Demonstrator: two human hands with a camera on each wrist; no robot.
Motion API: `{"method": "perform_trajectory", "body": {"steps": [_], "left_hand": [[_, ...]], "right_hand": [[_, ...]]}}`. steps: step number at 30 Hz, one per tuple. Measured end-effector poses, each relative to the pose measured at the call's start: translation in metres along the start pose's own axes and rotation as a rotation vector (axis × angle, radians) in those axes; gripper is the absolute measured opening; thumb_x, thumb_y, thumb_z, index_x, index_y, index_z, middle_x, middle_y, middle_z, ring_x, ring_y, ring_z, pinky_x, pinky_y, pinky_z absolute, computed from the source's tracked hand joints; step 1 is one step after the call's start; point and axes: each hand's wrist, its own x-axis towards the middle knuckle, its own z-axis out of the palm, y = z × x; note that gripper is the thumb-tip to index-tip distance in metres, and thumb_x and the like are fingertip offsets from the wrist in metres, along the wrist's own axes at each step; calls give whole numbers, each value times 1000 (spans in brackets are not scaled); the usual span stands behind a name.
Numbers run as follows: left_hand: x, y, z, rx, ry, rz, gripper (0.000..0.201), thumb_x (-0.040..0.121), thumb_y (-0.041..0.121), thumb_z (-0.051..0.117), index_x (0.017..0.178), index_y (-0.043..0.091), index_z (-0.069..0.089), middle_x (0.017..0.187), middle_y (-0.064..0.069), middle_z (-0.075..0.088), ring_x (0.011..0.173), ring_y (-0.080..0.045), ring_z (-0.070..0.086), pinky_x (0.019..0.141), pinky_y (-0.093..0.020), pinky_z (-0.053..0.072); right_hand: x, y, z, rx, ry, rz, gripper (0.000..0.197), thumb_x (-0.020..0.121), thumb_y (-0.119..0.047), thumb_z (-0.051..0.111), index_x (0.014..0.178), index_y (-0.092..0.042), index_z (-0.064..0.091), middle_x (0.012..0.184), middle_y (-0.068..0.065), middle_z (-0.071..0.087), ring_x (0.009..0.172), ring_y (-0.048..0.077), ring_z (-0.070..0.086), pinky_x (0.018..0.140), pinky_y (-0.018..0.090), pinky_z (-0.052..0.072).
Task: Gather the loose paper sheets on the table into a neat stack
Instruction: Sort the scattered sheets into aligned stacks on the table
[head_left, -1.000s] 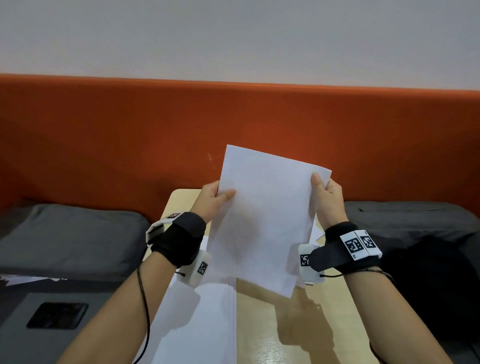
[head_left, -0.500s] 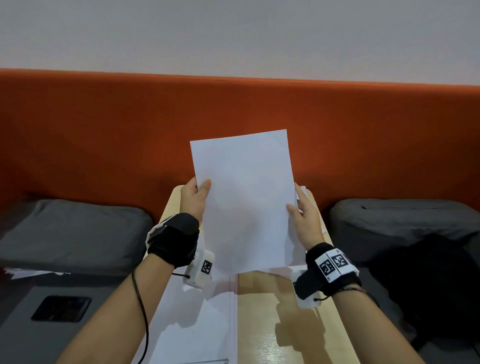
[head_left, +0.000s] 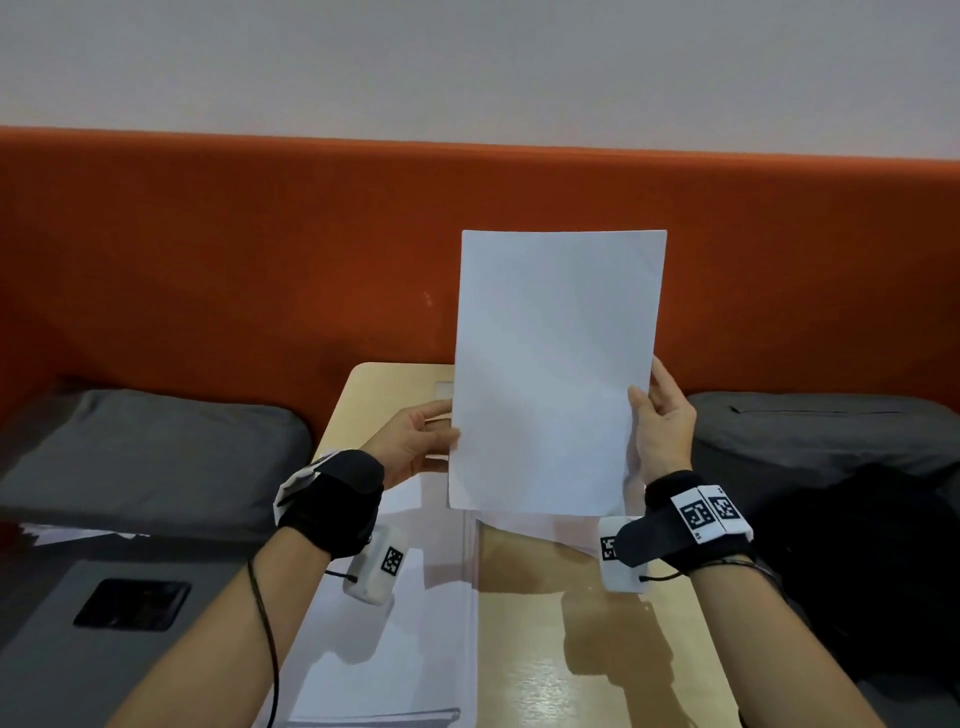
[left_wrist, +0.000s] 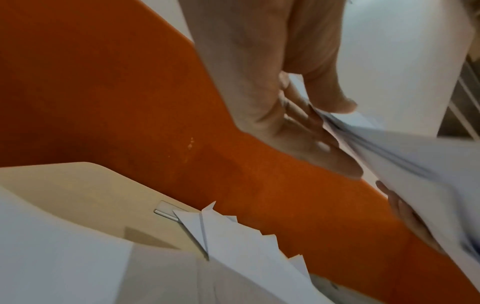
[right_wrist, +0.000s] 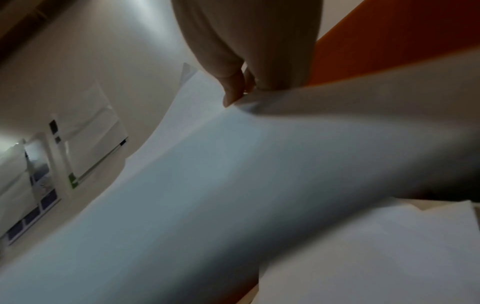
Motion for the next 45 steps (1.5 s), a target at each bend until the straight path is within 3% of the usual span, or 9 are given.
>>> {"method": "perform_trajectory", "body": {"steps": [6,17,26,29,32,34,37,41,45], "left_hand": [[-3,-12,1,144,-63,-122,41,84,-14,52,112,15,59,82,2,74,72,-12,70,69,-28,59],[-3,-17,1,80,38,-75,25,91,-3,49,102,14,65,87,3,74,77,-13,70,68,-25,58],[4,-15,10,178,120,-35,15,91,3,53,86,14,62,77,4,69,70,-9,64,65,-20,54],[4,-16,9,161,176,-31,20,94,11,50,77,16,59,71,4,59,58,-5,58,56,-16,49],[2,-25,1,177,222,-99,13,94,12,51,92,13,63,79,4,64,60,-4,63,56,-15,51],[-2,-38,-9,232,238,-199,16,94,11,51,107,9,61,87,0,66,68,-9,64,59,-17,51],[-14,-62,-20,261,238,-376,27,93,6,50,119,10,54,81,-4,62,65,-15,59,54,-22,47],[-32,-93,-25,116,258,-420,37,91,-10,43,121,10,50,66,-5,66,57,-15,64,53,-25,54],[-33,-101,-26,68,283,-384,34,93,-7,42,120,13,48,76,-9,68,64,-16,68,57,-22,55]], "right_hand": [[5,1,-5,30,75,-6,45,93,9,42,134,-8,48,115,4,62,93,-1,62,76,9,50],[3,5,-10,29,134,10,43,95,5,43,135,-9,47,119,3,61,110,13,59,93,19,49],[-1,16,-10,58,82,63,43,95,7,42,135,-8,47,120,9,61,98,4,61,79,10,51],[-7,29,-10,37,31,144,45,95,7,42,138,-6,43,126,18,58,104,22,62,87,19,50],[-20,57,-6,-130,-2,278,44,94,3,47,137,-8,44,125,30,53,111,38,57,96,37,46],[-32,80,-5,-213,-59,379,43,94,2,47,135,-11,45,123,26,56,110,35,58,100,43,45],[-47,102,0,-492,-257,456,51,93,0,48,141,-9,37,134,19,49,120,32,51,103,39,40],[-73,107,22,-1014,-560,310,57,94,-16,52,145,-11,29,150,15,26,137,30,28,109,34,27],[-109,103,50,-948,-852,146,60,90,-37,58,141,-14,37,149,8,29,137,21,30,110,27,24]]}}
